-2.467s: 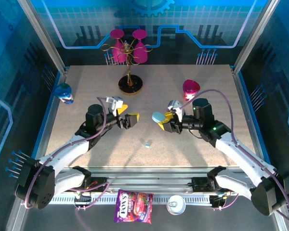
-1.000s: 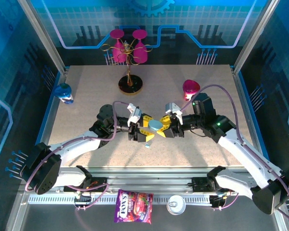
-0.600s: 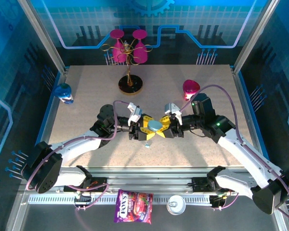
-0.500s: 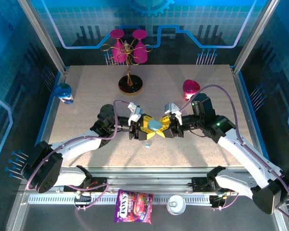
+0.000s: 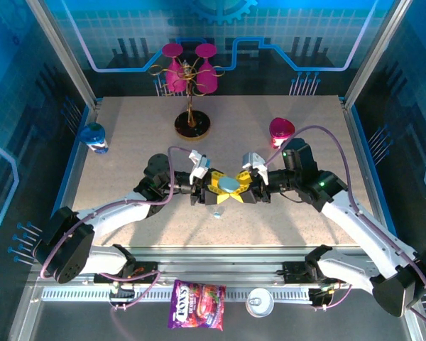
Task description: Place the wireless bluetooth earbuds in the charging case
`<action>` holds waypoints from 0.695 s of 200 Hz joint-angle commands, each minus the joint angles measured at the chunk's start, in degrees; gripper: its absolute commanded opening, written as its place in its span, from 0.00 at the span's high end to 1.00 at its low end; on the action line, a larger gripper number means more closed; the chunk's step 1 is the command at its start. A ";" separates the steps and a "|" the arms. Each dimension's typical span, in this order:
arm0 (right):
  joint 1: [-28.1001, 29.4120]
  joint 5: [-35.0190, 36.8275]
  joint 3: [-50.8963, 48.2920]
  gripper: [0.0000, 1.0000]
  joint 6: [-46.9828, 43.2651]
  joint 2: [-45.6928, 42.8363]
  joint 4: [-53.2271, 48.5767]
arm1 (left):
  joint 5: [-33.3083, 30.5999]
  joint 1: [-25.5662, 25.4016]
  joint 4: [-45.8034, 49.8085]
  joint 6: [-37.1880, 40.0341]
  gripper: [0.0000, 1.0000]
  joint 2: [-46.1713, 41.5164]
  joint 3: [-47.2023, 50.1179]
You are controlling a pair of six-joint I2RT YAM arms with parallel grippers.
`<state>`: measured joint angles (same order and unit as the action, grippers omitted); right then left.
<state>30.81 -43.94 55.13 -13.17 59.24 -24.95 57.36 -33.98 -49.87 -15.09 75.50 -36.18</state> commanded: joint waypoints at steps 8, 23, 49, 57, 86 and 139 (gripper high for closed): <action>0.97 2.15 -0.47 0.62 -0.46 -0.59 0.36 | 1.74 -0.69 -3.79 0.63 0.64 0.43 -1.52; 1.01 2.87 -1.00 0.53 0.47 -1.55 1.76 | 1.83 -0.62 -3.49 1.54 0.66 0.36 -1.30; 0.99 4.43 -2.00 0.43 2.34 -3.05 4.17 | 2.14 -0.71 -1.65 3.59 0.67 0.00 -1.26; 1.00 4.82 -2.26 0.41 3.00 -3.37 4.77 | 2.14 -0.66 -0.93 4.22 0.67 -0.16 -1.19; 0.59 6.58 -2.90 0.38 5.56 -4.04 6.55 | 2.31 -0.66 1.26 6.26 0.68 -0.69 -1.21; -1.93 6.93 -3.50 0.38 10.52 -4.23 9.23 | 2.85 -0.60 4.16 8.93 0.68 -1.87 -0.74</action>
<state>30.72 -39.07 52.10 -6.24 55.92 -20.27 57.28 -34.13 -47.64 -9.85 75.48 -36.18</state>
